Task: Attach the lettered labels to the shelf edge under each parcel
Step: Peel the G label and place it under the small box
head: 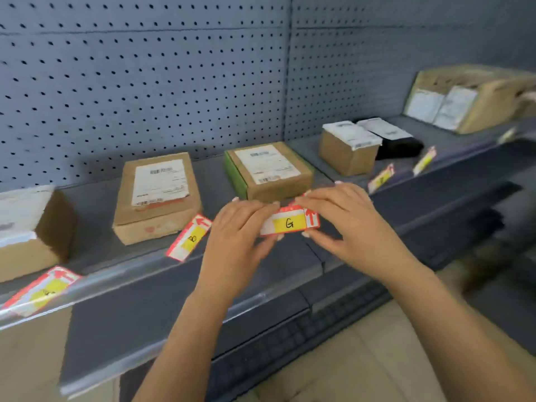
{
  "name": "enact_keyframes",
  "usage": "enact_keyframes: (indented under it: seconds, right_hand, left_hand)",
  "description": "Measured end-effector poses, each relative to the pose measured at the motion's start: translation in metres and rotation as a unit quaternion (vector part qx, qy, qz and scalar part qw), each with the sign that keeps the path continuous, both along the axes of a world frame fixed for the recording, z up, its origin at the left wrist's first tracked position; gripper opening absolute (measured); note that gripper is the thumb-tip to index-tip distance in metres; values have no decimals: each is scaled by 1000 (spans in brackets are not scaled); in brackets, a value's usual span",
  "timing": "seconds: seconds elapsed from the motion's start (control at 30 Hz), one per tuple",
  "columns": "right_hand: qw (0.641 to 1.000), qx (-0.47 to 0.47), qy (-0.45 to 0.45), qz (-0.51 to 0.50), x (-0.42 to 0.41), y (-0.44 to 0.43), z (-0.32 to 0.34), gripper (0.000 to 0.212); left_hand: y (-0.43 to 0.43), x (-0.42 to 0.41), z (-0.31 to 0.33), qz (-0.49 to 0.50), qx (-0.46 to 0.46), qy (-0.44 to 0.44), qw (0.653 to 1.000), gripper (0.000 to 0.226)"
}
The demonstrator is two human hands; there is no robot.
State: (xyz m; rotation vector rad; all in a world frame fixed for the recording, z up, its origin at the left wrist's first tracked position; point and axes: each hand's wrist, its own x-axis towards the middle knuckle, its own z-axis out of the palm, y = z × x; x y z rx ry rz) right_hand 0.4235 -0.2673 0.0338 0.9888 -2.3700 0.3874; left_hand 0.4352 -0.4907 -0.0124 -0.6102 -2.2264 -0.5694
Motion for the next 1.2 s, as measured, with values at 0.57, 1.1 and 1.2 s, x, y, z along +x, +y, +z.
enact_keyframes:
  seconds: [0.57, 1.1, 1.2]
  right_hand:
    - [936, -19, 17, -351, 61, 287, -9, 45]
    - [909, -37, -21, -415, -36, 529, -22, 44]
    - [906, -37, -26, -421, -73, 564, -29, 44]
  left_hand:
    - [300, -50, 2, -247, 7, -39, 968, 55]
    - [563, -151, -9, -250, -6, -104, 963, 50]
    - [601, -190, -15, -252, -6, -111, 961, 50]
